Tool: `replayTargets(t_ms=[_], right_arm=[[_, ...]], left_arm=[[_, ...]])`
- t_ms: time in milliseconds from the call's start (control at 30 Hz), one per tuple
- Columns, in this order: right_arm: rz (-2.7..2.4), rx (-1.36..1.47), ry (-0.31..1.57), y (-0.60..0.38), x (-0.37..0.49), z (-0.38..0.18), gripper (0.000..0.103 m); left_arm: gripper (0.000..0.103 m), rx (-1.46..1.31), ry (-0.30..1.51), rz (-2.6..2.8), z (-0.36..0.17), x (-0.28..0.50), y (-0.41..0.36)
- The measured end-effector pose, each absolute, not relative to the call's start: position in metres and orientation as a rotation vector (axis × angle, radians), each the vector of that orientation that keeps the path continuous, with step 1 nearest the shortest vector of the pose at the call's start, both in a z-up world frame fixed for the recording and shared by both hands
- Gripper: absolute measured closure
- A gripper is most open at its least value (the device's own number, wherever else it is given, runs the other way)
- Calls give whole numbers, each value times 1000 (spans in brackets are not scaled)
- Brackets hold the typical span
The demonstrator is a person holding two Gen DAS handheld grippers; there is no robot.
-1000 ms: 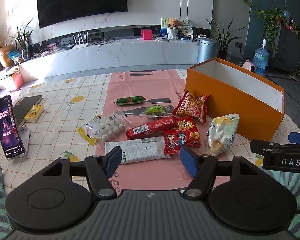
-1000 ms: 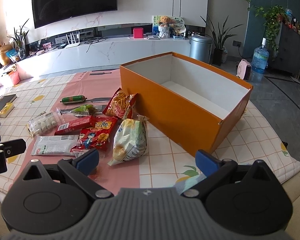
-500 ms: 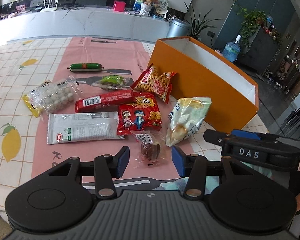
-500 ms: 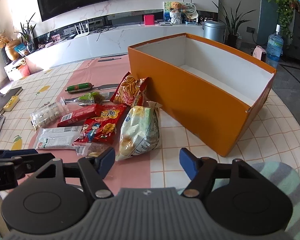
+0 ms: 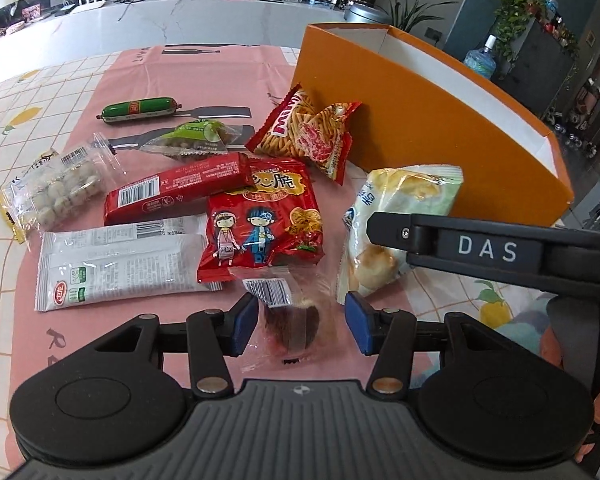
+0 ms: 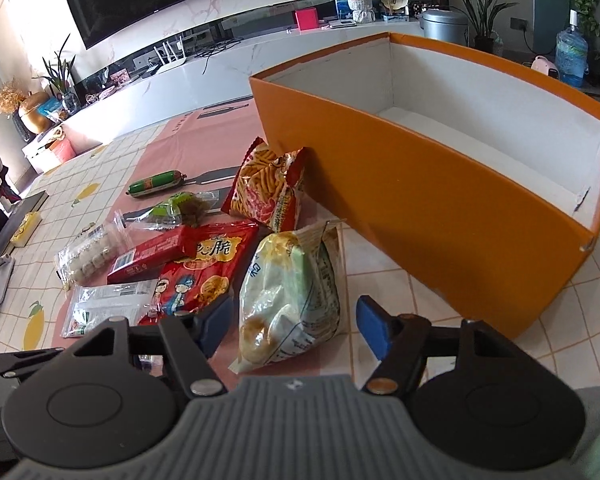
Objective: Organize snacks
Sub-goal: 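Grasp the wrapped brown cake with the left tool while the right tool grasps the yellow-green chip bag, then carry both snacks over the orange box and open both tools to drop them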
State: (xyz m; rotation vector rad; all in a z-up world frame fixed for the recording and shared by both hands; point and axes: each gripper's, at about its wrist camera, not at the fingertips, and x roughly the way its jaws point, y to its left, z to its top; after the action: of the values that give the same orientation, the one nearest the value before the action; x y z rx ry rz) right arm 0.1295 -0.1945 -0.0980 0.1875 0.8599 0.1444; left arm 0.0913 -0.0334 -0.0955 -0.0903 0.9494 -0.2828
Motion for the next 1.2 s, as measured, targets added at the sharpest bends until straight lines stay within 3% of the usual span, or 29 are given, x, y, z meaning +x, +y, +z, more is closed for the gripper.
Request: replayTargets(t_ms=[167, 433, 700, 1200], right_arm=[[148, 239, 859, -196, 141, -108, 37], [141, 187, 834, -190, 140, -111, 57], [139, 138, 826, -184, 135, -110, 76], [145, 115, 748, -211, 84, -44, 79]], left_arm=[[43, -70, 957, -254, -98, 94, -38], [54, -60, 986, -247, -105, 98, -43], [58, -61, 979, -247, -101, 92, -43], [58, -75, 865, -272, -31, 64, -34]])
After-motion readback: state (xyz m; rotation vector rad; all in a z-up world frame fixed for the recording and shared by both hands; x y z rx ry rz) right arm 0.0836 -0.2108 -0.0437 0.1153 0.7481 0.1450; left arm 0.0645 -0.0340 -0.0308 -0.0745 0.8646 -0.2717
